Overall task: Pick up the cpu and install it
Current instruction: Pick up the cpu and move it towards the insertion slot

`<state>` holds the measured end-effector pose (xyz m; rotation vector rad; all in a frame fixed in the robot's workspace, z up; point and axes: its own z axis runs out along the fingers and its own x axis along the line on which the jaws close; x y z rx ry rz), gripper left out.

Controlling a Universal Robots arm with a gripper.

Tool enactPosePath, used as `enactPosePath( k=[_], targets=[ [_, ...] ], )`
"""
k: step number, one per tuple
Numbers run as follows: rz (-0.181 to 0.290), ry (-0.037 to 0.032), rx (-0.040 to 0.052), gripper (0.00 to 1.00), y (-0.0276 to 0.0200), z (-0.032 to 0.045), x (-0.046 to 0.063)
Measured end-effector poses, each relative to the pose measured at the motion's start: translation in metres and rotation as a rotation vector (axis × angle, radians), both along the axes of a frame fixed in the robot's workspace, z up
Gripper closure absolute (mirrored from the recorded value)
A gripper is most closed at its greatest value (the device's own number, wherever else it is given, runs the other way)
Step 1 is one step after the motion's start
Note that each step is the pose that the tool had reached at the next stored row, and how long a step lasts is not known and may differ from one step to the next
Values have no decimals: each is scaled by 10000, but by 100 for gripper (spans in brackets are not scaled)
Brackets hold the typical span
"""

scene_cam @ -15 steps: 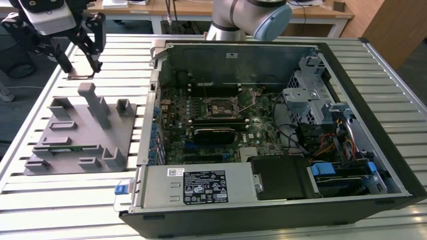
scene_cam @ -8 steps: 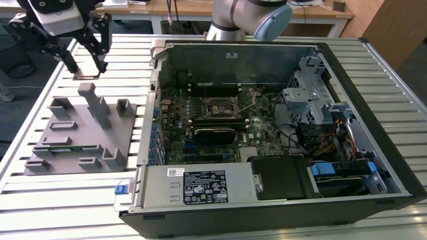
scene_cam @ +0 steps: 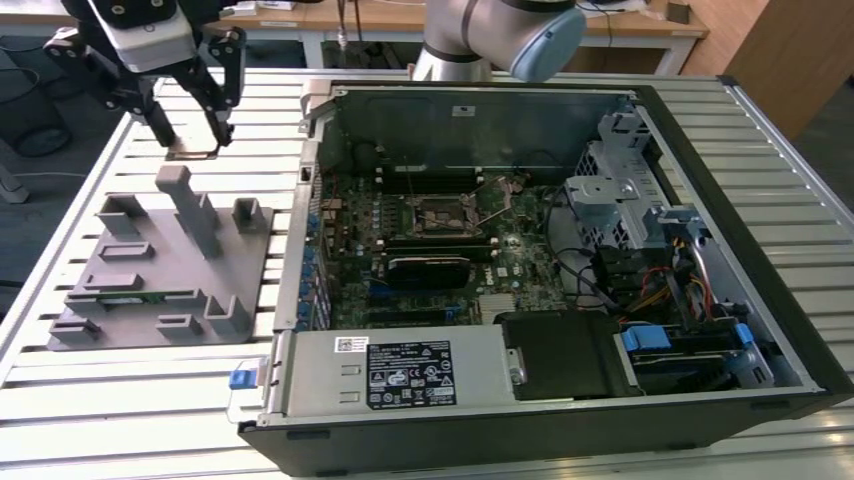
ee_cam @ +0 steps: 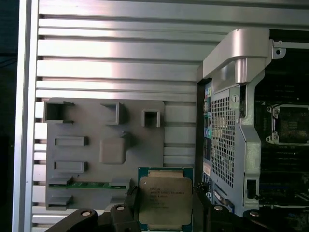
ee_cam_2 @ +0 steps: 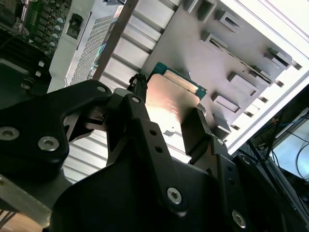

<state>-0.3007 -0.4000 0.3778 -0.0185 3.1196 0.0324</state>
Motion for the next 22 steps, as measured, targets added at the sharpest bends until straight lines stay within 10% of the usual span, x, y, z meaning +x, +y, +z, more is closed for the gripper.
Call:
enactPosePath(
  k=[22],
  targets=[
    [0, 0, 0, 47, 0, -12, 555]
  ],
)
